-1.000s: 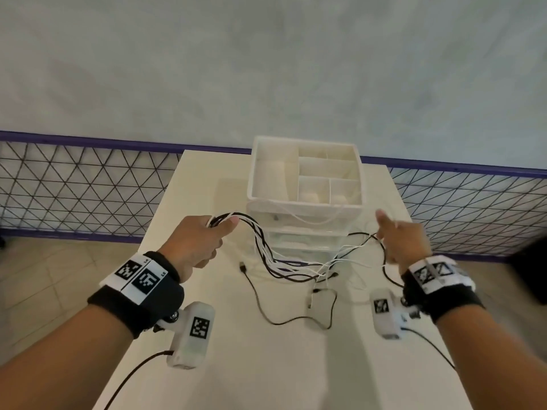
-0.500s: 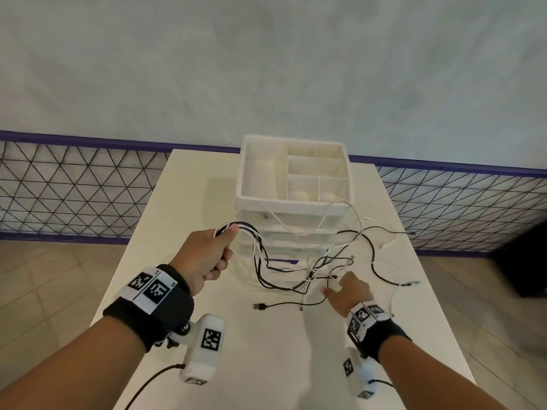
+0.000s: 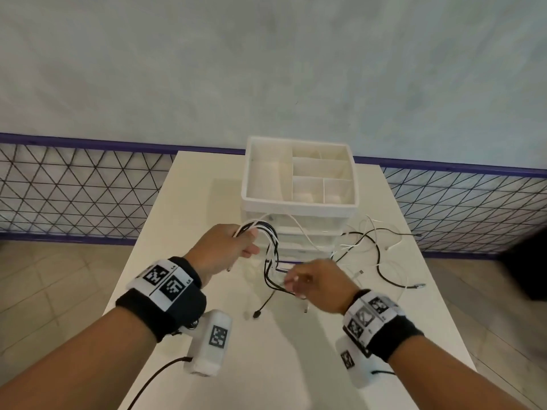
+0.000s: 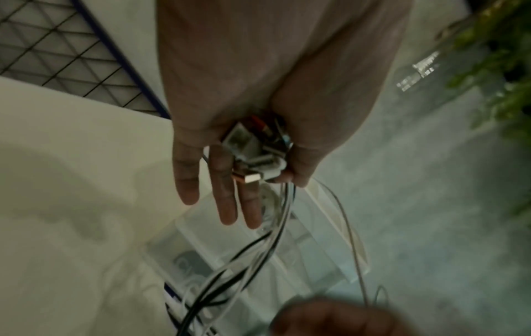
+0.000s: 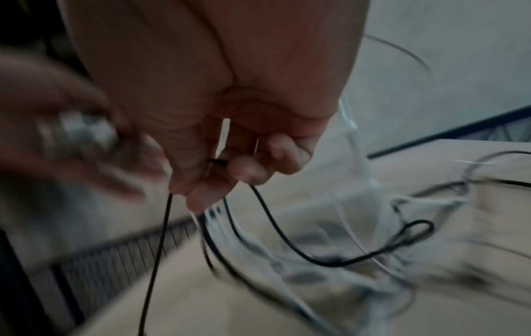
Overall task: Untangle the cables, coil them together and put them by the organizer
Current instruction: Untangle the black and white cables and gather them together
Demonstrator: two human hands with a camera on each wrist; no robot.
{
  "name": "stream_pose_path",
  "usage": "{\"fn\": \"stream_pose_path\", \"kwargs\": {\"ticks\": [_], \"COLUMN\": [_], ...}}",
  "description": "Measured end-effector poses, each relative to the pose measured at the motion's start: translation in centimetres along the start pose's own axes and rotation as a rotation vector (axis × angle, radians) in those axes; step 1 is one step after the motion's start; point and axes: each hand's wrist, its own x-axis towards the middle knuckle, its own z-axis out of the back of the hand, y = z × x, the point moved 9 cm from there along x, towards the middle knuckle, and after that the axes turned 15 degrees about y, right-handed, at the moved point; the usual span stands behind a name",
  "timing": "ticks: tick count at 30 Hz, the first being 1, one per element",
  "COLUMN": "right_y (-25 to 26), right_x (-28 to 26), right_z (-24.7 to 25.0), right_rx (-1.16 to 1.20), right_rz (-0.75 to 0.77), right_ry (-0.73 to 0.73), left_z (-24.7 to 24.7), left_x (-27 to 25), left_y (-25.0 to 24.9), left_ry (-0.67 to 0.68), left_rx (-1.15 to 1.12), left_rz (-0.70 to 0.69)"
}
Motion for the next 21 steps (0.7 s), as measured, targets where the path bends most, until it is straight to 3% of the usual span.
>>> {"fn": "stream_pose_path", "kwargs": {"ticks": [2, 4, 7, 9, 14, 18, 20, 21], "right_y": [3.3, 4.5, 3.9, 2.6, -3.6, -11.8, -14.0, -14.6], "right_x": [-1.0, -2.2, -3.2, -3.6, -4.4, -7.3, -8.7, -8.6], "right_z": [3.8, 7.0, 9.5, 10.4, 11.5, 13.8, 14.0, 13.6], "right_rx": [0.220, 0.369, 0.454, 0.413, -0.012, -0.050, 0.058, 0.111], "right_rz": [0.152, 0.211, 0.202, 0.159, -0.179, -0.481, -0.540, -0.536], "right_ry": [-0.169, -0.342, -0.514, -0.562, -0.399, -0.602, -0.727, -0.720], "left_z": [-1.1, -2.4, -3.6, -3.4, 0.7, 4.4, 5.0, 5.0], "left_x": [0.0, -0.2, -0.8, -1.0, -1.3, -2.0, -2.1, -2.1], "left_y": [-0.6, -1.0, -1.4, -1.7, -2.0, -1.9, -2.0, -2.1], "left_ry": [0.061, 0.133, 0.219, 0.228, 0.085, -0.043, -0.070, -0.080], "left_rx": [0.088, 0.046, -0.170, -0.182, 0.010, -0.031, -0.027, -0.017], "left_rz": [-0.028, -0.052, -0.083, -0.087, -0.077, -0.056, -0.036, -0.023]}}
